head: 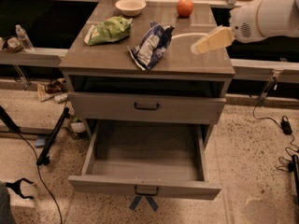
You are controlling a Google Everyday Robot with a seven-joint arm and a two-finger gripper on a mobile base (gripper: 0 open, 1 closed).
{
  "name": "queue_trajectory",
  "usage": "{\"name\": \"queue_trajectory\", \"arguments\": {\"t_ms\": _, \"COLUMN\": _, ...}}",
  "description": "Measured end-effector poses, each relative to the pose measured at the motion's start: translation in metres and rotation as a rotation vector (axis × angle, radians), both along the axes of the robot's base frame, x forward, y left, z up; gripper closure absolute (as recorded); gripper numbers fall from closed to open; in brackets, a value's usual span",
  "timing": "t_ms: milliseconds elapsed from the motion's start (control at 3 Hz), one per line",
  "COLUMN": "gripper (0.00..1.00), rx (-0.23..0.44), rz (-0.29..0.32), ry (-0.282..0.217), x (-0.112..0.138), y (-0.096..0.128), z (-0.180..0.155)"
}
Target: Move blue chip bag near paper bowl
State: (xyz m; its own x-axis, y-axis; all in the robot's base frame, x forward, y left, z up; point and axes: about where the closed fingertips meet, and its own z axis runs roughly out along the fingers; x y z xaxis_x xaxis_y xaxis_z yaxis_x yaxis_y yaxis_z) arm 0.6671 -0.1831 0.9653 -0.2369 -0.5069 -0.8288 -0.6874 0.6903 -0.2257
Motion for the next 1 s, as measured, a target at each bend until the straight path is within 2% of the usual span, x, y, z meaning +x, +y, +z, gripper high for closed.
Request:
{"name": "queue_trajectory", "arguments": {"t_ms": 333, "gripper": 0.0, "rx": 0.22, "rz": 0.025, "ry": 0.043, "x": 0.016, "y": 0.046, "z": -0.012}}
{"name": "queue_trajectory", "arguments": {"t_ms": 667, "gripper": 0.0, "rx": 0.358, "rz": 0.041, "ry": 0.043, "x": 0.04, "y": 0.093, "z": -0.023}}
{"name": "queue_trajectory", "arguments": {"t_ms": 1000, "gripper": 0.0, "rx": 0.34, "rz": 0.047, "ry": -0.003, "x": 0.075, "y": 0.121, "z": -0.038}}
